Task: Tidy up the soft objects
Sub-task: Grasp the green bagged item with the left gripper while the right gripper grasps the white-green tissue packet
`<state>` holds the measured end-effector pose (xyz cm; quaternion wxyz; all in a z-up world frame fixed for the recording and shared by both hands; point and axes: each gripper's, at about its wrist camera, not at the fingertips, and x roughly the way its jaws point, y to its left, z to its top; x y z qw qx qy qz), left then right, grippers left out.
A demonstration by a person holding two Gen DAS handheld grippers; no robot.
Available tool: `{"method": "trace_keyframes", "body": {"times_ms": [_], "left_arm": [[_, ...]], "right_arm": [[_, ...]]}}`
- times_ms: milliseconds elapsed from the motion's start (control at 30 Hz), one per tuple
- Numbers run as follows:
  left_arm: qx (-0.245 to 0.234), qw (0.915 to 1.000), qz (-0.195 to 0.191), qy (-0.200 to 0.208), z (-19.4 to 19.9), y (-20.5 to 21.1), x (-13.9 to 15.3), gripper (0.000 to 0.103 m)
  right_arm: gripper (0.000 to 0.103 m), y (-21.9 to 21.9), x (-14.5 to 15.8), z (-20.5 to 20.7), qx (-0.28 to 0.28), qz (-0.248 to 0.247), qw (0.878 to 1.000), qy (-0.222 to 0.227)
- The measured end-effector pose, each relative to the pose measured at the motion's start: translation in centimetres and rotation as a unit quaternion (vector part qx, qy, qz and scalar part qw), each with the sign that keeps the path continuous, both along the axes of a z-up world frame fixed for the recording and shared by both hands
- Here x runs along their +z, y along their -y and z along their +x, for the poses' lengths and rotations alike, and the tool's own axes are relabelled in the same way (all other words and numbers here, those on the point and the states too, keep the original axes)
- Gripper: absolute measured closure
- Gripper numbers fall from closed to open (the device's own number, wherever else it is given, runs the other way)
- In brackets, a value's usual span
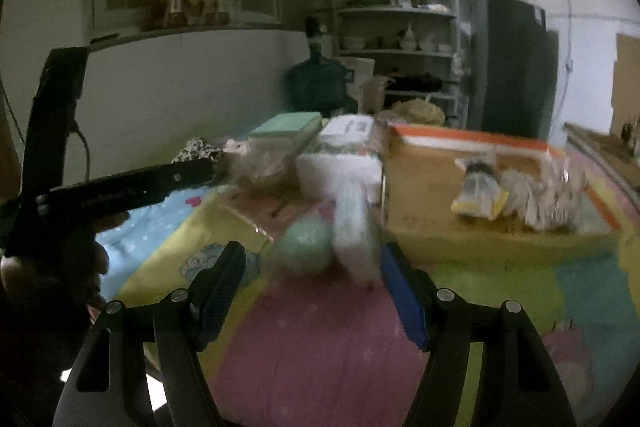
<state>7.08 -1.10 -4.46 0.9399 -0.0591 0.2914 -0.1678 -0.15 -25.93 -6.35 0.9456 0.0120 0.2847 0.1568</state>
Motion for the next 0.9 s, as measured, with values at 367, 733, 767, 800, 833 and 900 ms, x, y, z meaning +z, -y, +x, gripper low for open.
{"method": "trace_keyframes", "body": {"times_ms": [367,733,767,800,833,900], "left_arm": [[-0.204,0.9701,0.109,0.073,-2.8,8.1,-1.5,0.029],[-0.21,0.9588,0.182,0.057,-1.0,11.1,-3.5,0.059],[-0.21,0.9589,0.182,0.059,-1.1,11.0,-3.5,0.06],[-0.209,0.9596,0.179,0.06,-1.1,10.9,-3.5,0.061],[-0.208,0.9605,0.176,0.059,-1.1,10.7,-3.5,0.062],[-0.205,0.9635,0.163,0.055,-1.1,10.2,-3.3,0.062]], "right_arm": [[0.031,5.1,-0.3,-1.1,-0.078,0.005,0.997,0.004],[0.031,6.2,-0.9,-0.7,-0.076,0.016,0.997,-0.001],[0.031,6.2,-1.0,-0.6,-0.074,0.017,0.997,-0.001],[0.031,6.1,-1.0,-0.5,-0.071,0.018,0.997,-0.001],[0.031,6.1,-1.0,-0.5,-0.068,0.019,0.998,-0.001],[0.031,5.6,-1.1,-0.3,-0.049,0.022,0.999,-0.003]]}}
